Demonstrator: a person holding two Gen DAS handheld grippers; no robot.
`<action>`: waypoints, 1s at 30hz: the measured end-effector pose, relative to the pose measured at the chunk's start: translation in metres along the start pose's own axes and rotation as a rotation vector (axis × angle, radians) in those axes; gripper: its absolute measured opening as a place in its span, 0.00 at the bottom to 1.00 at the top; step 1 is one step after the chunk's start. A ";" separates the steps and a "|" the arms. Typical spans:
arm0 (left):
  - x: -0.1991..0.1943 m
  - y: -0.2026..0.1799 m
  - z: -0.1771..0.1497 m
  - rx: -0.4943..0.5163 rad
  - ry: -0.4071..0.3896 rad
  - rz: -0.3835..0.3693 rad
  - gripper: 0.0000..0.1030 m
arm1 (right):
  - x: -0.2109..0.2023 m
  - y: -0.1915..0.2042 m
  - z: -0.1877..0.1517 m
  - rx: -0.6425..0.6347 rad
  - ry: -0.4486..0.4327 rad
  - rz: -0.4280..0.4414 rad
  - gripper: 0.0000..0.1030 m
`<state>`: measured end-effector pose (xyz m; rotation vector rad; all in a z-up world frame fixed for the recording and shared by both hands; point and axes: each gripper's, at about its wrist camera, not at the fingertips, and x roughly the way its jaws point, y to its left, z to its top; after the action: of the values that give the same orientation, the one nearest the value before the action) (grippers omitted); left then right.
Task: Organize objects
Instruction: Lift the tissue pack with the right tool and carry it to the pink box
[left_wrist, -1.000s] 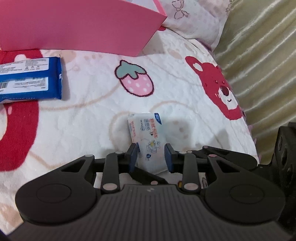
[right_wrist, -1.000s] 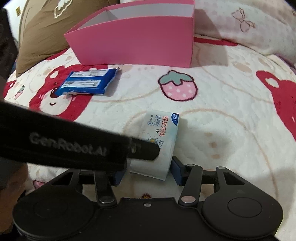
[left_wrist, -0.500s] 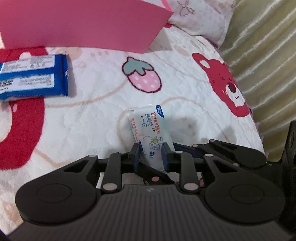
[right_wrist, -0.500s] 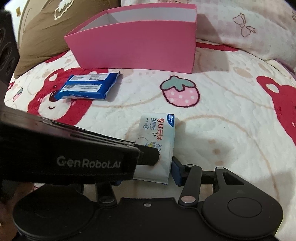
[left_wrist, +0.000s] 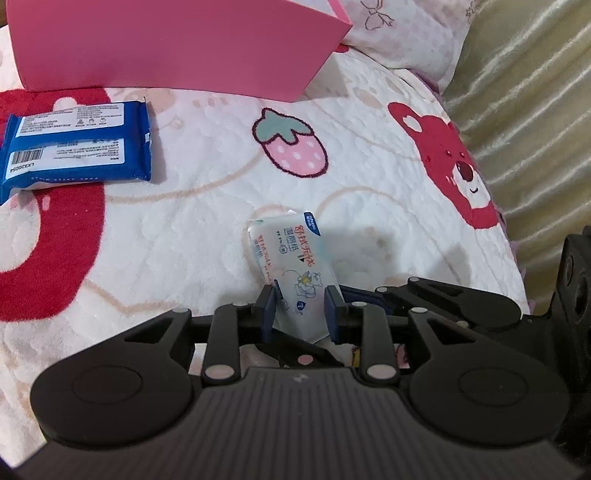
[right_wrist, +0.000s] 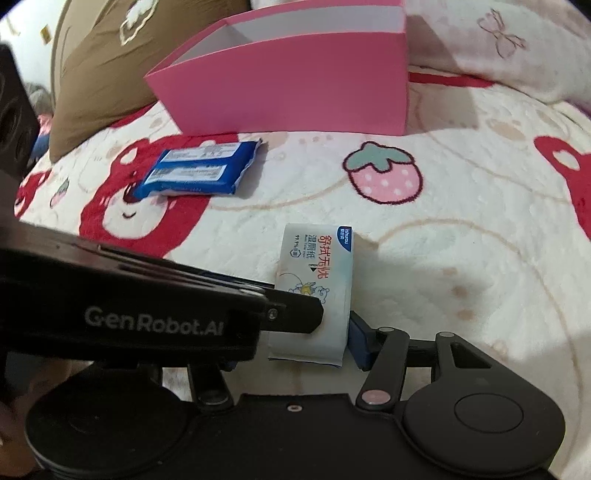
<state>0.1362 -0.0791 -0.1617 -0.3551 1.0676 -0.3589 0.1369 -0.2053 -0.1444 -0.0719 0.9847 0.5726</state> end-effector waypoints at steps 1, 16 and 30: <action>-0.001 0.000 0.000 -0.004 -0.001 -0.002 0.26 | 0.000 0.001 0.000 -0.009 0.002 -0.001 0.57; -0.055 -0.025 0.010 0.113 -0.049 -0.025 0.26 | -0.052 0.004 0.012 0.066 -0.100 0.024 0.48; -0.096 -0.024 0.010 0.136 -0.028 -0.039 0.28 | -0.082 0.037 0.025 0.069 -0.067 0.027 0.50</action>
<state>0.1013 -0.0559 -0.0721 -0.2592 1.0038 -0.4578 0.1039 -0.2012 -0.0570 0.0221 0.9408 0.5614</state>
